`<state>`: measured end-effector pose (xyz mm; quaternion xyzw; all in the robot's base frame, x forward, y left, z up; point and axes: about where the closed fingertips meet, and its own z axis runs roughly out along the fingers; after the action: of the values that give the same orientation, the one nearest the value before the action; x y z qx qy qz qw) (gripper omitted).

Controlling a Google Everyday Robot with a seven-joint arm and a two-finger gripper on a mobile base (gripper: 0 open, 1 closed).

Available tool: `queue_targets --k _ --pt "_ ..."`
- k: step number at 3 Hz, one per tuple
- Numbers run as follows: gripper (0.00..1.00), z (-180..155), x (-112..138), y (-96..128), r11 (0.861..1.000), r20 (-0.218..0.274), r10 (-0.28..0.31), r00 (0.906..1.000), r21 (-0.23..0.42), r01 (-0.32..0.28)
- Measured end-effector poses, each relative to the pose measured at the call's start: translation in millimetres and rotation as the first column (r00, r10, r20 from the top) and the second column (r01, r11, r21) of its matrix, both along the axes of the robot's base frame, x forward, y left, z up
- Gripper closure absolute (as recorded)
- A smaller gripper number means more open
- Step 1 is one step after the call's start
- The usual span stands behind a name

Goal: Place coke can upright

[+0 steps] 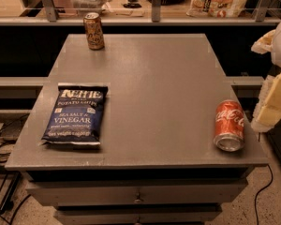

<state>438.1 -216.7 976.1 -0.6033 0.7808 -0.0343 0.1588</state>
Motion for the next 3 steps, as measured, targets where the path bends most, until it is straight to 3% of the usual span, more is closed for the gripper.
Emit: queue_targets --k 1,2,3 --pt "0.00 1.0 0.5 0.1 1.000 0.005 -0.004 1.0000 0.005 0.004" --pt "0.00 -3.6 5.1 1.7 0.998 -0.002 -0.060 0.9982 0.037 0.060" --pt "0.00 -21.1 22.4 1.8 0.978 -0.048 -0.183 0.9819 0.094 0.187"
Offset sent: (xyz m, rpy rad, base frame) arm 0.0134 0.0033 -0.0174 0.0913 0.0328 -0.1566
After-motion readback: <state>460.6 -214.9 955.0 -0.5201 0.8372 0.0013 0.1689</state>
